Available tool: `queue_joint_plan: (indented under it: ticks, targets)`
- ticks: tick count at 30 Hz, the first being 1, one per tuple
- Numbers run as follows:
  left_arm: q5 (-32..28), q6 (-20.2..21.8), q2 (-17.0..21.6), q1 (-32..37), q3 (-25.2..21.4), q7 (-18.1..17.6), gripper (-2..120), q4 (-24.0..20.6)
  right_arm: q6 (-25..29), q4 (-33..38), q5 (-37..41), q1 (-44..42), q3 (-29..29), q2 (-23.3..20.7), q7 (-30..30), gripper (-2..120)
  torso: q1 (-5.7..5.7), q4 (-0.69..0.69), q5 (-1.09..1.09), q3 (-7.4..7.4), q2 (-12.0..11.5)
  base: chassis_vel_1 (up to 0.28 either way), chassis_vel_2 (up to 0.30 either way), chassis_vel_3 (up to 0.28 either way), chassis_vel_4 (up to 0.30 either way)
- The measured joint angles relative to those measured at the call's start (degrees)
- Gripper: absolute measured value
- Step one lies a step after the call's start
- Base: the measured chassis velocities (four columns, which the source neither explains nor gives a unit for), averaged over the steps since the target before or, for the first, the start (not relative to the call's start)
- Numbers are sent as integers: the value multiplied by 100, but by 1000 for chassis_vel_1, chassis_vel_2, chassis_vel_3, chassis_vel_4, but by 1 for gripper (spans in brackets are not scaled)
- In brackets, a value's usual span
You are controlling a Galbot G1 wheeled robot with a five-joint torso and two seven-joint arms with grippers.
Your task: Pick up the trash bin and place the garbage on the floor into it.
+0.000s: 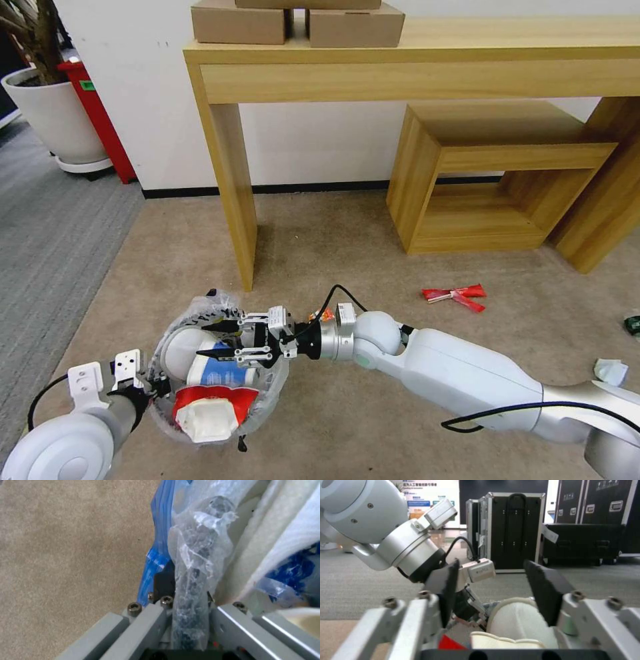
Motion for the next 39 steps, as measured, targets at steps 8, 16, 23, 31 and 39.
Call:
queue_joint_plan:
  ticks: [8, 16, 23, 31, 39]
  targets:
    - [-12, 0, -34, 36, -46, -25, 0, -11, 13, 108, 9, -208, 455, -179, 82, 81, 0, 1, 0, 1, 0, 0, 0, 0, 0]
    - [-244, -20, 121, 63, -323, -58, 0, -64, 85, 173, -37, -871, 1884, -781, 151, 100, 0, -2, 1, 0, 0, 0, 0, 0, 0]
    - [-251, -47, 111, 101, -369, -52, 0, -132, 239, 199, -422, -1910, 3292, -1048, 1378, 100, 0, 0, 1, 0, 0, 0, 0, 0, 0]
    - [-89, -64, -216, 160, -357, -7, 0, -255, 602, 690, -1710, -3800, 5549, -491, 2259, 100, 0, 0, 1, 0, 0, 0, 0, 0, 0]
    - [5, -96, -449, 192, -378, -29, 0, -325, 800, 1044, -2237, -5155, 6995, 232, 2458, 100, 0, -1, -1, -1, 0, 0, 0, 0, 0]
